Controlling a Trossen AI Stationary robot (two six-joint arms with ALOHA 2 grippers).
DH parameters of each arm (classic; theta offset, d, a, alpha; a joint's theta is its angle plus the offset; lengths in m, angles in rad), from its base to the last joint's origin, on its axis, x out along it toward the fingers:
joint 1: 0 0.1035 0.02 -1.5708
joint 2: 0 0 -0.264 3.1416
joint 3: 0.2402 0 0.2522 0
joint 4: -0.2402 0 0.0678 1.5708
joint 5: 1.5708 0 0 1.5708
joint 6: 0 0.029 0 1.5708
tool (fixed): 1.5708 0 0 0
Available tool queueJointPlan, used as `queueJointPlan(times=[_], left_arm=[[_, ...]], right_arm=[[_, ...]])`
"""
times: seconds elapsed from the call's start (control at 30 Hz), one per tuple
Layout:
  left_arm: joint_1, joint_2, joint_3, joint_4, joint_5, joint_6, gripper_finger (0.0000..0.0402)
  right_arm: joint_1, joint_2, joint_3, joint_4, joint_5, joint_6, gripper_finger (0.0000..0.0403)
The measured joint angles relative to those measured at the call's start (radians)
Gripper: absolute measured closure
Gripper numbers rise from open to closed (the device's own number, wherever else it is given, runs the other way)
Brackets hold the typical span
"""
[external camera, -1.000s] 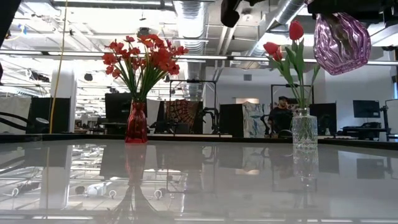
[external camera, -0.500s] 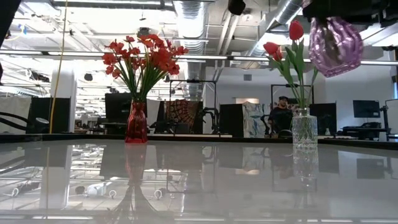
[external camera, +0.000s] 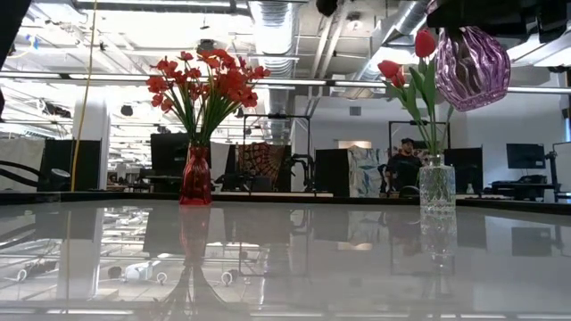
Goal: Sort flowers into vase by color
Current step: Adjust the pink tulips in the purple flower vase
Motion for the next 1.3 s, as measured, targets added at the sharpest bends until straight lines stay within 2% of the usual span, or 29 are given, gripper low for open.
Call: queueJointPlan(times=[0.2, 0.33, 0.57, 0.7, 0.8, 0.93, 1.07, 1.2, 1.3], left_arm=[[0.003, -0.006, 0.074, -0.188, -0.044, 0.003, 0.0401], [-0.001, -0.036, 0.081, -0.296, -0.083, -0.005, 0.0401], [0.001, -0.108, 0.081, -0.516, -0.075, -0.074, 0.0401], [-0.002, -0.14, 0.081, -0.666, -0.067, -0.126, 0.0401], [-0.015, -0.171, 0.07, -0.726, -0.091, -0.16, 0.0401], [-0.046, -0.25, 0.007, -0.733, -0.16, -0.186, 0.0401], [-0.071, -0.36, -0.117, -0.706, -0.207, -0.245, 0.0401], [-0.093, -0.482, -0.289, -0.601, -0.213, -0.316, 0.0401], [-0.112, -0.564, -0.444, -0.452, -0.186, -0.352, 0.0401]], right_arm=[[0.006, 0.0, 0.0, -0.007, 0.0, 0.014, 0.0248], [0.006, 0.0, 0.0, -0.012, 0.0, 0.019, 0.0257], [0.006, -0.027, 0.0, -0.027, 0.0, 0.026, 0.0253], [0.007, -0.063, 0.0, -0.068, 0.0, 0.027, 0.0254], [0.023, -0.095, 0.0, -0.158, -0.001, 0.112, 0.0259], [0.05, -0.139, 0.0, -0.388, 0.0, 0.362, 0.0259], [0.061, -0.154, 0.0, -0.566, -0.001, 0.584, 0.0256], [0.038, -0.141, 0.0, -0.636, -0.002, 0.678, 0.0258], [0.01, -0.13, -0.001, -0.636, -0.002, 0.697, 0.0258]])
